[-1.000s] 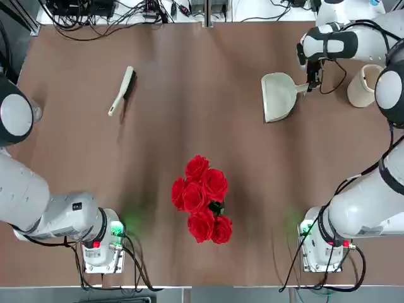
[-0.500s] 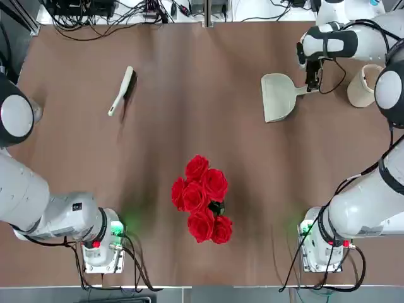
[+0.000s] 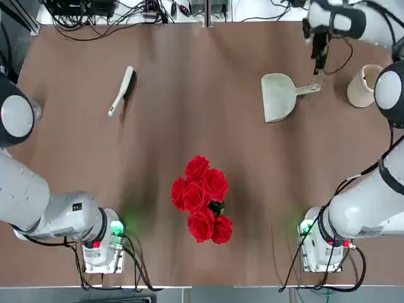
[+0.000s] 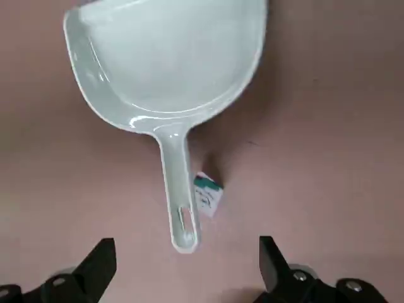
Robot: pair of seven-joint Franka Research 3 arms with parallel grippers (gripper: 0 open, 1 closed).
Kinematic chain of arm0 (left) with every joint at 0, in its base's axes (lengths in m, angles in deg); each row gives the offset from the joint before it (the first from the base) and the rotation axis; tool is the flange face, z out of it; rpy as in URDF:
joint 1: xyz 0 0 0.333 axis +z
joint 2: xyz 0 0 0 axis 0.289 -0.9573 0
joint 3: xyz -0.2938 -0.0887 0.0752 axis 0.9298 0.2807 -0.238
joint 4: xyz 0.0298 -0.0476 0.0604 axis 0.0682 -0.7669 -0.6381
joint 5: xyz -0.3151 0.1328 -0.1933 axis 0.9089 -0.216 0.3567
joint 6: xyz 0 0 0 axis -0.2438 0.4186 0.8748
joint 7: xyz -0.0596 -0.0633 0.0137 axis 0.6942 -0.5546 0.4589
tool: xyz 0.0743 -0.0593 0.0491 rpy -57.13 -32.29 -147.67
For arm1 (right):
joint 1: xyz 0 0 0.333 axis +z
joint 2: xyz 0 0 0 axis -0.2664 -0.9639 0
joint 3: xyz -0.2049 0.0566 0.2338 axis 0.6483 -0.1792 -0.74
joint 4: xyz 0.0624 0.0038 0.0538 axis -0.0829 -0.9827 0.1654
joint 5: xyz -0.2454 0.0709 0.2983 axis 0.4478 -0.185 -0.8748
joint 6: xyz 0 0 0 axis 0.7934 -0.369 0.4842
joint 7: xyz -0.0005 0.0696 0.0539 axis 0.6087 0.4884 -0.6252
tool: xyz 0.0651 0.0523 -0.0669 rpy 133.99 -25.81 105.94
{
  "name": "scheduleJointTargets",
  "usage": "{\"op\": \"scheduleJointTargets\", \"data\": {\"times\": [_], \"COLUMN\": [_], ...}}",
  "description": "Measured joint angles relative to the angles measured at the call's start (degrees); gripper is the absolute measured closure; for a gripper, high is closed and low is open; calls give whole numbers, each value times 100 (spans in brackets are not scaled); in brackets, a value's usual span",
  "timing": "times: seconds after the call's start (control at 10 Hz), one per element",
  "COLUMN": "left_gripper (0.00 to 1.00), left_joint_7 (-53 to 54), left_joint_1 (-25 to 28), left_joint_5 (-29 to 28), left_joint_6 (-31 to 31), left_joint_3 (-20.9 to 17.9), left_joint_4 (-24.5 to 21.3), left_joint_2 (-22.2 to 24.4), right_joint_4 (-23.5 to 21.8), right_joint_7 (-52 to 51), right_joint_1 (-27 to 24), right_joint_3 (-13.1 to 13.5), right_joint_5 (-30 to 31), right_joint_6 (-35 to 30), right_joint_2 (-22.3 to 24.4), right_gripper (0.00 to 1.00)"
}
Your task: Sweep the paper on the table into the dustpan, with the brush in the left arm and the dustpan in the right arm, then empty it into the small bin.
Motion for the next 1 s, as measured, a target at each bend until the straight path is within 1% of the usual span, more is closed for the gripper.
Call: {"op": "scheduleJointTargets", "data": {"times": [0.2, 0.4, 0.5, 0.6, 0.8, 1.0], "left_gripper": [0, 0, 0, 0, 0, 0], "left_joint_7": [0, 0, 0, 0, 0, 0], "left_joint_1": [3, 4, 10, 25, 47, 45], "left_joint_5": [0, 0, 0, 0, 0, 0], "left_joint_6": [-1, -1, -1, -1, -1, -1], "left_joint_3": [-2, -3, -5, -6, -10, -9], "left_joint_4": [9, 16, 19, 20, 21, 22], "left_joint_2": [0, 0, 0, 0, 0, 0], "right_joint_4": [592, 1262, 1558, 1714, 1809, 1979], "right_joint_7": [409, 1178, 1683, 2459, 4335, 5966], "right_joint_1": [-80, -149, -202, -227, -183, -131], "right_joint_3": [43, 59, 65, 65, 39, 15], "right_joint_5": [-5, -5, -5, -5, -4, -7], "right_joint_6": [-438, -1037, -1214, -1264, -1240, -1240], "right_joint_2": [0, 2, 5, 4, 3, 13], "right_gripper": [0, 0, 0, 0, 0, 0]}}
